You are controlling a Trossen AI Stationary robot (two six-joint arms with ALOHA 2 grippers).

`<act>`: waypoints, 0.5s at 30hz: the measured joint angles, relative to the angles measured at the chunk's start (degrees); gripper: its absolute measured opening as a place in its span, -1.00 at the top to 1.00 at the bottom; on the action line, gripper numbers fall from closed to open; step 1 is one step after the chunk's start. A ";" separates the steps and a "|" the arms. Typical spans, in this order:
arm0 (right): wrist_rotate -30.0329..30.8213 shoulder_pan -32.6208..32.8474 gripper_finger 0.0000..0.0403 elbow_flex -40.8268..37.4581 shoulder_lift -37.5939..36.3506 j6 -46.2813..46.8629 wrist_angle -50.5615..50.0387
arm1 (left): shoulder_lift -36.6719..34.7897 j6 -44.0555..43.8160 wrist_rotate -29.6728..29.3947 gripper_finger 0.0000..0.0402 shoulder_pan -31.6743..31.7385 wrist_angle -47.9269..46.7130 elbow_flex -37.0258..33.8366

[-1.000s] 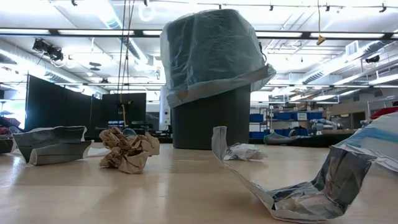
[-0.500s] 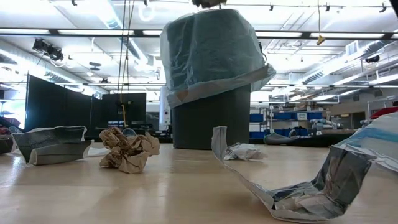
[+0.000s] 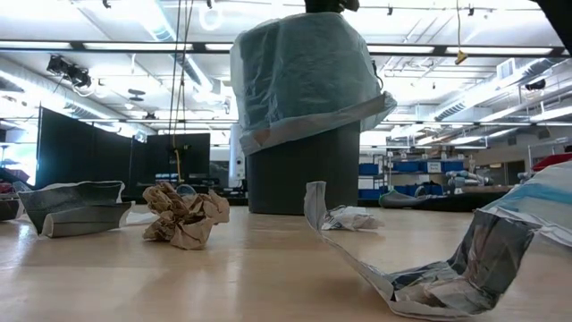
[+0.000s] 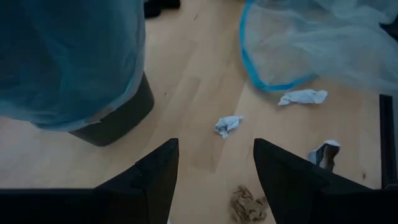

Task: Place trash/remove bag and relplace
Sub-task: Put the brown napkin into the trash bin, then put the plastic wrapper into the trash bin

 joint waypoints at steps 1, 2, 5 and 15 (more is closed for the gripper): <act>-0.93 -0.51 0.87 0.00 0.00 0.00 0.33 | -0.04 0.00 0.00 -0.09 0.22 0.12 0.00; -1.57 -0.82 0.84 0.00 0.00 0.00 0.51 | -0.04 0.00 0.04 -0.09 0.32 0.10 0.00; -2.05 -1.55 0.70 0.00 0.00 -0.34 0.53 | -0.02 -0.16 0.20 -0.09 0.59 -0.16 0.00; -1.65 -1.33 0.13 0.00 -0.86 0.82 0.57 | -2.78 -3.94 -8.73 -0.09 -2.31 0.44 -0.02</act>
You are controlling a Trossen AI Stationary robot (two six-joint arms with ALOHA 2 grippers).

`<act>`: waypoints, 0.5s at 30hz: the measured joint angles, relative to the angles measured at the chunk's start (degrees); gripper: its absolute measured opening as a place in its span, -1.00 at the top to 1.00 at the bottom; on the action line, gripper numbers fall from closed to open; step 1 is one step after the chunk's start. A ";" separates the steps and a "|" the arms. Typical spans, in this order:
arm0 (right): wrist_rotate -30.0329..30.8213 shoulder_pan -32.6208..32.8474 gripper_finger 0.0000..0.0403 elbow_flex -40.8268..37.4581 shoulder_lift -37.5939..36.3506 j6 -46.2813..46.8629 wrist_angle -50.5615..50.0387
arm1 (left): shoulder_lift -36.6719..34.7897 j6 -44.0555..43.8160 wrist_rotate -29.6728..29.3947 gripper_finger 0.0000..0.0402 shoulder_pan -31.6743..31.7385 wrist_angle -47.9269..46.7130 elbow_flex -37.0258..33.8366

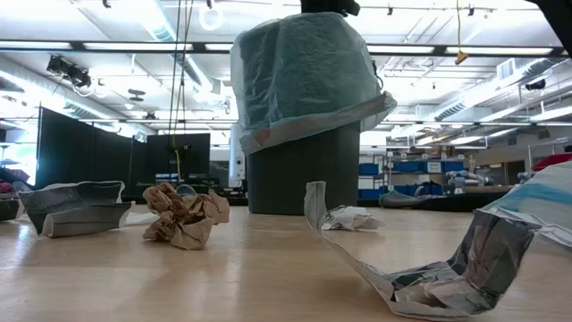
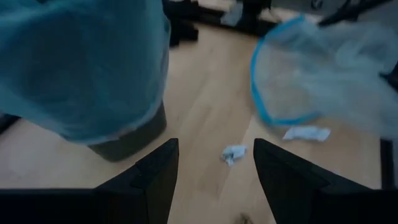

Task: Place trash/remove bag and relplace
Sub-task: Put the plastic wrapper into the trash bin

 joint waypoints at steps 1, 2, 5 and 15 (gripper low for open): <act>0.05 0.14 0.10 0.00 -0.27 0.03 0.05 | -0.55 -0.53 -1.41 -0.09 -0.58 -0.29 0.00; 0.06 0.40 0.08 0.00 -0.61 -0.06 0.27 | -1.14 -0.75 -2.58 -0.09 -0.97 -0.41 0.00; -0.11 1.23 0.05 0.00 -1.89 -0.69 0.88 | -2.91 -1.99 -4.38 -0.09 -1.57 -1.08 0.00; -1.01 6.52 0.08 0.00 -7.21 2.72 3.28 | -3.48 -10.07 -4.79 -0.09 -4.48 -8.70 -0.89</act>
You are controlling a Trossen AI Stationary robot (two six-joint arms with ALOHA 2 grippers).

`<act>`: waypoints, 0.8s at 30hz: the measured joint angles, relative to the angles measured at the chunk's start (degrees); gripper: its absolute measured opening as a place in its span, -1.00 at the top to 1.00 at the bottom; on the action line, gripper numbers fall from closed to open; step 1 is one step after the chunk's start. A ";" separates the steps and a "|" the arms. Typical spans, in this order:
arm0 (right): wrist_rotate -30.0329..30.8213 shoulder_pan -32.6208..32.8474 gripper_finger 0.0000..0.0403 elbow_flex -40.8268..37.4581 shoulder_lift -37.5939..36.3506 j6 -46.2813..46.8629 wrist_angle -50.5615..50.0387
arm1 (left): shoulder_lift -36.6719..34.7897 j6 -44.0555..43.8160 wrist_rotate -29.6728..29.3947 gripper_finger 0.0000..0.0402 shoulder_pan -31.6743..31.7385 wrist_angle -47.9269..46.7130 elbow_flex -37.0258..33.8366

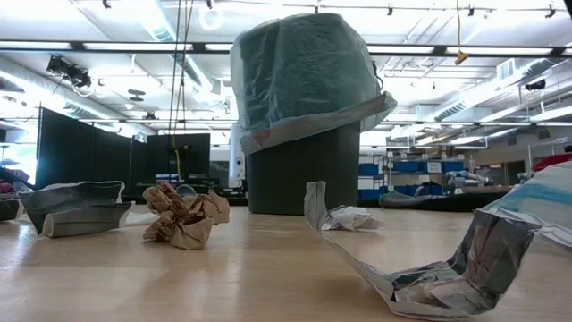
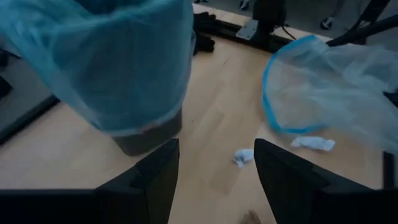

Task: Place trash/remove bag and relplace
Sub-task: Put the plastic wrapper into the trash bin

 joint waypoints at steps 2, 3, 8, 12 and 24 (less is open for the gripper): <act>-0.80 2.23 0.09 0.00 -0.43 1.35 0.12 | 0.16 -3.00 0.20 -0.09 -1.08 -0.95 -1.97; -0.79 3.49 0.10 0.00 -0.50 2.11 0.14 | 0.21 -5.08 0.27 -0.09 -1.60 -1.54 -2.99; 1.26 10.19 0.14 0.00 -0.25 6.00 0.86 | 0.16 -16.57 3.93 -0.09 -3.31 -1.96 -9.35; 3.68 15.26 0.16 0.00 -0.13 8.02 3.86 | 0.16 -24.78 11.81 -0.09 -2.91 -0.84 -14.61; 6.73 19.49 0.16 0.00 -0.06 8.20 11.29 | 0.72 -28.17 32.71 -0.09 1.47 21.03 -27.33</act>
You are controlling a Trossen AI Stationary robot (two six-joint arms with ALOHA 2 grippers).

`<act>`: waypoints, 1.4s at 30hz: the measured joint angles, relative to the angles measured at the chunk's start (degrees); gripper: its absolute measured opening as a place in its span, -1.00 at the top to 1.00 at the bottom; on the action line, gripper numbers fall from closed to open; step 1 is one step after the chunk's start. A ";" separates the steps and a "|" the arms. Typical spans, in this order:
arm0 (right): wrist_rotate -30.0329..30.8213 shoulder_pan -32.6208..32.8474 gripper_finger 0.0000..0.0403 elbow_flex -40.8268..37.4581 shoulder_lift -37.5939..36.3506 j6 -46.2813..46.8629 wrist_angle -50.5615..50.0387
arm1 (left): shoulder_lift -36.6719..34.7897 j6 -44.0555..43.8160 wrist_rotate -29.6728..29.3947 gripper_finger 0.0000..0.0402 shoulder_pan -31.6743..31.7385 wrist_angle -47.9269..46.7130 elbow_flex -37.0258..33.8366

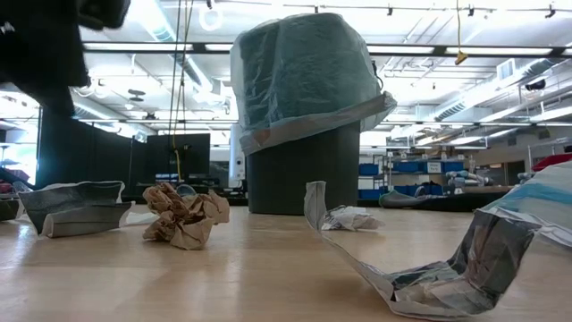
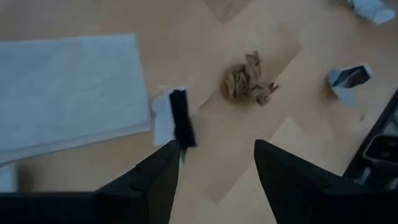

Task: Place trash/remove bag and relplace
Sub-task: Put the plastic wrapper into the trash bin

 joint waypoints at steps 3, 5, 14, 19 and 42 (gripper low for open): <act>0.03 0.35 0.16 0.00 0.02 -0.01 0.85 | 0.27 0.02 1.04 -0.09 0.79 1.88 -2.08; 0.04 0.87 0.16 0.00 0.02 -0.02 1.37 | 0.27 -0.12 1.13 -0.09 1.45 1.95 -3.12; 0.46 2.72 0.16 0.00 0.04 1.03 1.78 | 0.27 1.51 1.73 -0.09 3.22 5.66 -8.26; 0.44 2.97 0.18 -0.02 0.07 1.36 1.77 | 0.27 4.92 2.73 -0.09 3.29 13.84 -10.96; 0.17 3.61 0.31 -0.04 0.09 2.29 2.73 | 8.56 9.14 3.99 0.34 4.53 27.03 -14.80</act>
